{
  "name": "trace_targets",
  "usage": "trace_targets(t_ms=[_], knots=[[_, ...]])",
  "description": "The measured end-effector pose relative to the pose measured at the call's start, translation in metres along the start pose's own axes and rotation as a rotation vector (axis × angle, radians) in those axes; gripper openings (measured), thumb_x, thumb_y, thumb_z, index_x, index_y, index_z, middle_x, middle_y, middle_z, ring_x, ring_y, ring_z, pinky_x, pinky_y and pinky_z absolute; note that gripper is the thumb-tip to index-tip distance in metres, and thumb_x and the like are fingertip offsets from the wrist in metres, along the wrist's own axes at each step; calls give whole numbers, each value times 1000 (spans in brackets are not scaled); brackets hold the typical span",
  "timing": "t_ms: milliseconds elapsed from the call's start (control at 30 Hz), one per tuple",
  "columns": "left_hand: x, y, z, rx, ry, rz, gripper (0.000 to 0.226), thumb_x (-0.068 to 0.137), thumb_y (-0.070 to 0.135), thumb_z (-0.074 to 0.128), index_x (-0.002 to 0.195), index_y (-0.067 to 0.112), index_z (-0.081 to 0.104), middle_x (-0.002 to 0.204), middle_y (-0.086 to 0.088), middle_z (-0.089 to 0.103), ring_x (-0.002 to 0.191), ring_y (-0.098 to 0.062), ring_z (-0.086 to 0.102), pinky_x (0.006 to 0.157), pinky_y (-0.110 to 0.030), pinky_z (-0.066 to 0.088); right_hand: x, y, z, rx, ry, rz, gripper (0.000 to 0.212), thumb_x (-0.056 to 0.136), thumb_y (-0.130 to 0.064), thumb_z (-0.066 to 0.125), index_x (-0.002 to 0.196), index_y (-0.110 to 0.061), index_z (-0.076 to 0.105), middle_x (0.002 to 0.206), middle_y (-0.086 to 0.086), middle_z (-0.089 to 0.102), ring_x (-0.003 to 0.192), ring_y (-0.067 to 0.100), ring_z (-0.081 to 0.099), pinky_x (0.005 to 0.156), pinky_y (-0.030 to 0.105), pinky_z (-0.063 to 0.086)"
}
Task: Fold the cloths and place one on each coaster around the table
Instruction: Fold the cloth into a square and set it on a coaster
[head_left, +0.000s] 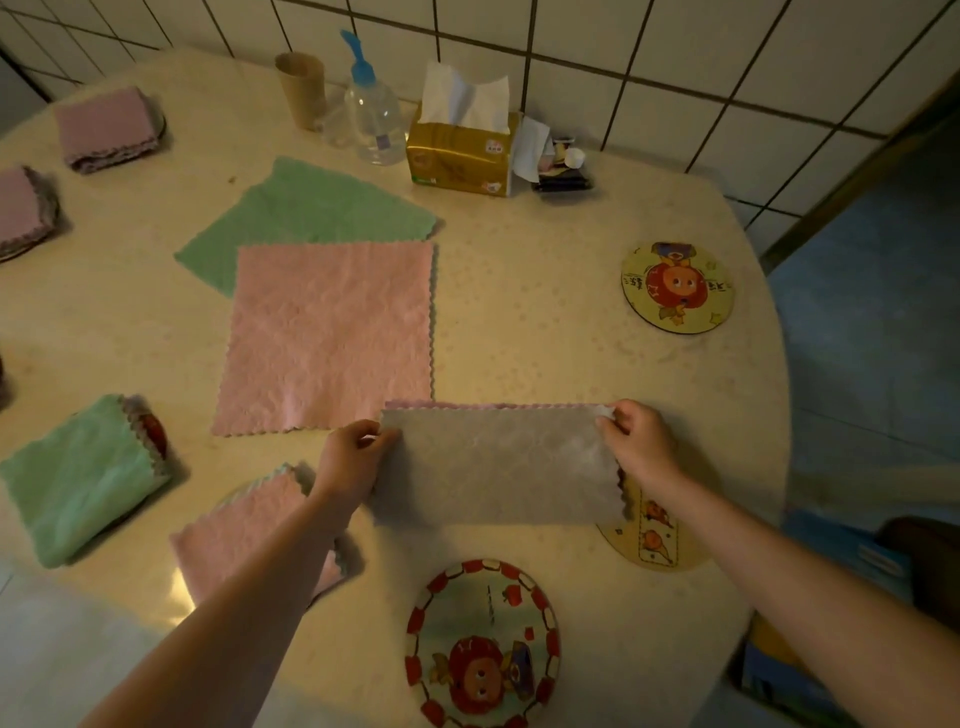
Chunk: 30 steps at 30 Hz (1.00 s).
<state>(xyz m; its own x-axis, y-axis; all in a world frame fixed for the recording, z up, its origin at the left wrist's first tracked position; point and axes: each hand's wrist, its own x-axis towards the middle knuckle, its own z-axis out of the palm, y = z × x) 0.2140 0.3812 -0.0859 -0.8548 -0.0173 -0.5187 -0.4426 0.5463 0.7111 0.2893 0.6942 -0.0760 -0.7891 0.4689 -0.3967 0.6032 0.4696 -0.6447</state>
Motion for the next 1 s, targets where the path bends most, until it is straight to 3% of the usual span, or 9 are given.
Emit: trace_targets(t_ms=[67, 233, 533, 667, 700, 767, 867, 933, 1000], knots=[[4, 2, 1, 13, 13, 6, 18, 92, 35, 59, 87, 20, 67, 74, -1, 64, 62, -18, 58, 51, -27, 46, 3, 0, 1, -33, 1, -3, 16, 90, -22, 58, 87, -8, 62, 80, 8, 67, 73, 23, 62, 59, 33, 49], [10, 10, 7, 68, 91, 47, 21, 93, 33, 58, 93, 14, 69, 86, -3, 66, 79, -20, 60, 69, -32, 47, 10, -3, 3, -120, 4, 21, 19, 90, -21, 57, 89, -3, 62, 82, 13, 67, 69, 26, 60, 51, 25, 38], [20, 20, 12, 209, 170, 39, 26, 93, 34, 57, 93, 10, 66, 81, -6, 62, 79, -27, 59, 66, -31, 44, 18, -5, 7, -192, 18, 30, 15, 93, -21, 53, 90, -7, 57, 78, 8, 60, 55, 12, 47, 44, 24, 32], [11, 23, 13, 361, 287, -5, 29, 94, 46, 49, 102, 18, 54, 93, -5, 63, 78, -27, 61, 66, -38, 54, 18, -8, 4, -242, 78, 8, 11, 94, -18, 54, 91, -8, 51, 79, 6, 59, 58, 12, 51, 45, 22, 38], [3, 23, 13, 442, 329, 50, 28, 95, 45, 48, 109, 20, 51, 103, -5, 61, 81, -25, 60, 67, -39, 55, 14, -9, 1, -241, 108, -11, 10, 94, -18, 53, 95, -9, 50, 83, 7, 61, 61, 14, 55, 46, 23, 42], [-18, 16, 22, 562, 373, 357, 31, 92, 29, 55, 120, 17, 49, 116, -6, 55, 95, -26, 56, 74, -41, 52, 2, -9, -5, -277, 164, -125, 15, 94, -19, 51, 106, -11, 48, 95, 6, 61, 73, 16, 59, 55, 29, 51], [-64, 0, 46, 643, 93, 819, 46, 89, 25, 60, 133, 17, 48, 134, -4, 51, 124, -24, 45, 100, -44, 43, -32, 0, -2, -464, 138, -478, 27, 94, -21, 46, 120, -13, 49, 115, 4, 53, 102, 18, 53, 76, 35, 54], [-83, -19, 62, 769, -130, 892, 61, 93, 38, 52, 147, 24, 30, 154, 3, 28, 144, -19, 19, 117, -42, 19, -60, 11, 12, -560, 19, -678, 35, 94, -21, 40, 127, -14, 48, 127, 4, 52, 117, 18, 47, 93, 39, 51], [-88, -33, 73, 888, -204, 861, 68, 94, 49, 42, 152, 28, 13, 160, 7, 7, 147, -17, -6, 118, -41, -1, -78, 29, 27, -744, -75, -859, 45, 93, -28, 37, 136, -13, 42, 138, 2, 48, 130, 18, 42, 107, 41, 38]])
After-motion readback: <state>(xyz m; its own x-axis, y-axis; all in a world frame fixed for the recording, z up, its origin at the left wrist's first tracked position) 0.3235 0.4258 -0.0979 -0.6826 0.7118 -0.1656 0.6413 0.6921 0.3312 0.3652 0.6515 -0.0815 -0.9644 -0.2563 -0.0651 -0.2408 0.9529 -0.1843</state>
